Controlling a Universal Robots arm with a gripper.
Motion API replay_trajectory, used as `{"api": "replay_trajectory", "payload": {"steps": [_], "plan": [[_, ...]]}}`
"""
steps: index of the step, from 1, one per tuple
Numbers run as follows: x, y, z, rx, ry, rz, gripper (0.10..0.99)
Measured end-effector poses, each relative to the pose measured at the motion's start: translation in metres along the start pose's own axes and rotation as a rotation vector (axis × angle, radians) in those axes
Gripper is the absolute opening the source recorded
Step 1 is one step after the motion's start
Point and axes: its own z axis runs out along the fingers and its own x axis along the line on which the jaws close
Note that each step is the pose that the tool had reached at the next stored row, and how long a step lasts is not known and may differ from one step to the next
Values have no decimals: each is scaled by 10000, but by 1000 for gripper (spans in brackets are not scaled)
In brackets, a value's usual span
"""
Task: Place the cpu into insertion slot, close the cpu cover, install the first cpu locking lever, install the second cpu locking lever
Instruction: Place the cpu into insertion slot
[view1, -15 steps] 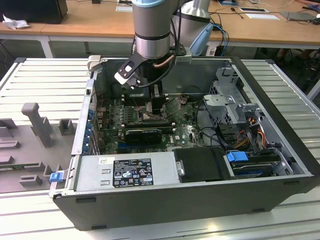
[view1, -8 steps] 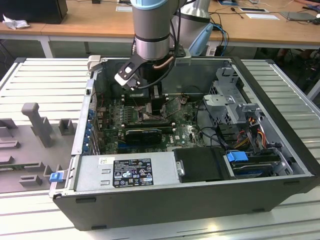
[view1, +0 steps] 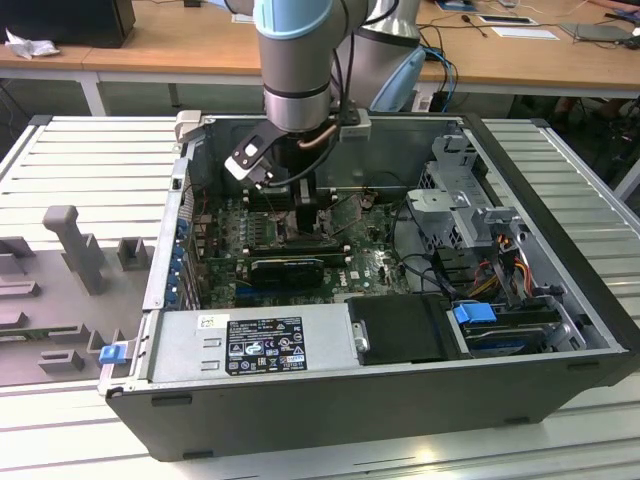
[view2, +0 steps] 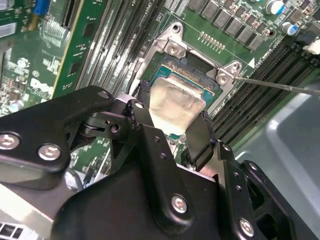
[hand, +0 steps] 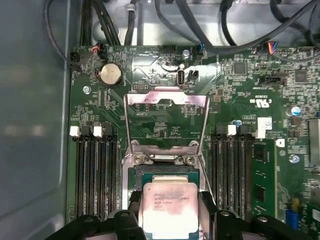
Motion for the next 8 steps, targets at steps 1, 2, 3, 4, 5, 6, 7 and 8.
{"api": "replay_trajectory", "payload": {"steps": [1,2,3,4,5,6,7,8], "plan": [[1,-4,40,2,-5,52,529],[2,-6,60,3,-8,87,529],[3,-7,78,5,-10,104,529],[7,-10,93,6,-10,110,529],[12,-10,101,8,-13,110,529],[20,-10,112,9,-20,108,529],[23,-11,120,7,-22,107,529],[26,-11,130,8,-25,106,529]]}}
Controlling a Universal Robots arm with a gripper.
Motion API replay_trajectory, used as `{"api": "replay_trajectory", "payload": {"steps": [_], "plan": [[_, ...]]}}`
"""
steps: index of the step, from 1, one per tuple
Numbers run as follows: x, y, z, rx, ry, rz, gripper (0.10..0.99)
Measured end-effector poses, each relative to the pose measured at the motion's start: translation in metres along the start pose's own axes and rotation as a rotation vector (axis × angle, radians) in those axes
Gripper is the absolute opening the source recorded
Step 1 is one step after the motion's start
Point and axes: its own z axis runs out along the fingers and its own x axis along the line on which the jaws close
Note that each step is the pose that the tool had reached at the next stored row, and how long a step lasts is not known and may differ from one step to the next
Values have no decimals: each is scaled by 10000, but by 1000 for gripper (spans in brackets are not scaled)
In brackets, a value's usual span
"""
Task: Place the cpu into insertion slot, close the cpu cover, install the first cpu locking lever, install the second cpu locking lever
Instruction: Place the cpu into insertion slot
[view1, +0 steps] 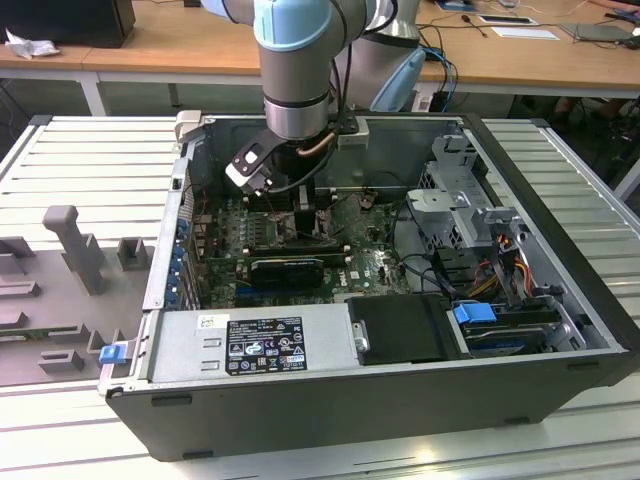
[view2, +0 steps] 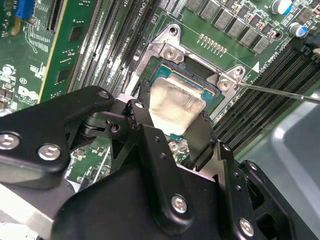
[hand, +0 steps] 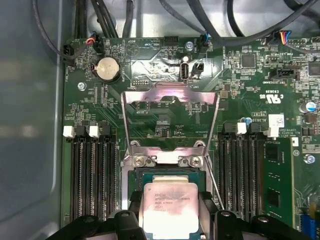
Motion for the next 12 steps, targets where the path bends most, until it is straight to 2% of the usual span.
{"api": "replay_trajectory", "payload": {"steps": [8,9,12], "plan": [[1,-1,11,-1,-9,0,529],[1,-1,2,0,-8,1,604],[2,1,-13,-1,0,1,604]]}}
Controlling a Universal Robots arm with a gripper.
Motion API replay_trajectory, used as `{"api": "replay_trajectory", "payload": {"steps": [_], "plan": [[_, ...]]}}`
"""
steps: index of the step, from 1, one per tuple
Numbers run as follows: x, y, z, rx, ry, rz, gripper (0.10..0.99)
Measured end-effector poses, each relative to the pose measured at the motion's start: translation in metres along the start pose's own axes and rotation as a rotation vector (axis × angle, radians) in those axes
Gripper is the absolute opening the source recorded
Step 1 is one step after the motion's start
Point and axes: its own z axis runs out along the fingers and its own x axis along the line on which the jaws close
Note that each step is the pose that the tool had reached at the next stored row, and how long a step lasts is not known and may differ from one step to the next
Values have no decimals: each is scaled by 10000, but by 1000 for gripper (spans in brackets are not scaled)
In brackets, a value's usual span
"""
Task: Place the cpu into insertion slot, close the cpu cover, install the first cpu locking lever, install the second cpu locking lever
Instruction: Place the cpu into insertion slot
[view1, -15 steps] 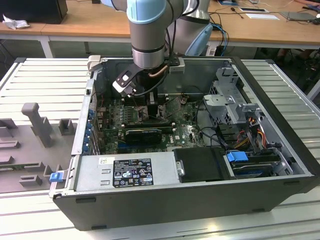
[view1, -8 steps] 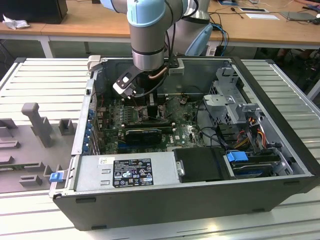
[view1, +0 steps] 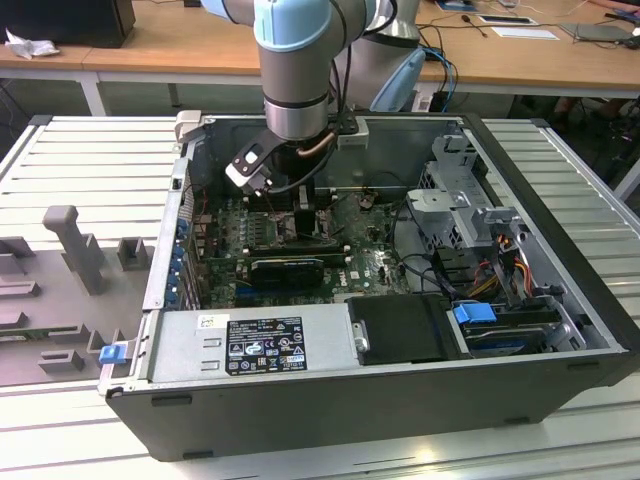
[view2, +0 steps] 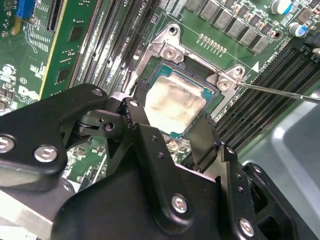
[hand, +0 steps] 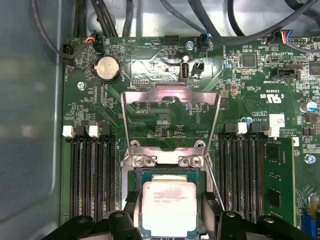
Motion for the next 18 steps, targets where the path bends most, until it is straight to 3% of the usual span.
{"api": "replay_trajectory", "payload": {"steps": [9,12,18], "plan": [[5,0,27,3,95,6,604],[16,0,29,3,210,18,604],[16,7,-43,4,211,18,604]]}}
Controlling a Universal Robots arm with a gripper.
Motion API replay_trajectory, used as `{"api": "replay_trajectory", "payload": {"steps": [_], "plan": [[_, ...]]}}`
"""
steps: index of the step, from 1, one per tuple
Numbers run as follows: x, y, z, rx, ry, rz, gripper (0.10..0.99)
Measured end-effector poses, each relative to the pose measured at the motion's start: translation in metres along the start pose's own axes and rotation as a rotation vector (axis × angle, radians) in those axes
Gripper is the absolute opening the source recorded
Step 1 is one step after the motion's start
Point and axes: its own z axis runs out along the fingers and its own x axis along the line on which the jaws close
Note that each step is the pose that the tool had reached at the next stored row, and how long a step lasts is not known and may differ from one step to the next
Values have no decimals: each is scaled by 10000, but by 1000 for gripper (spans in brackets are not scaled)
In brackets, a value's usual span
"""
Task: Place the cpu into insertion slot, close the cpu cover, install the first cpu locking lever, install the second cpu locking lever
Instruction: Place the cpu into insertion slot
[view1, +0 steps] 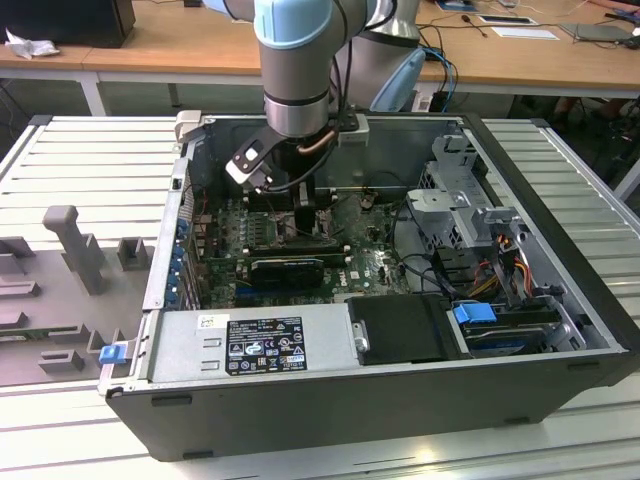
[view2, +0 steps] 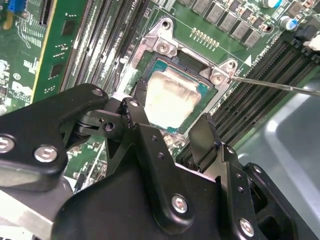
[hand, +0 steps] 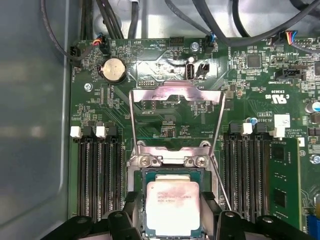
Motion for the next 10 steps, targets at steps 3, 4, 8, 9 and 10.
{"api": "replay_trajectory", "payload": {"steps": [3,4,8,9,10], "plan": [[2,5,-59,0,-1,0,604],[2,6,-73,1,-1,0,604],[4,9,-113,0,0,0,592],[4,10,-115,0,1,0,525],[4,10,-116,-1,1,0,396]]}}
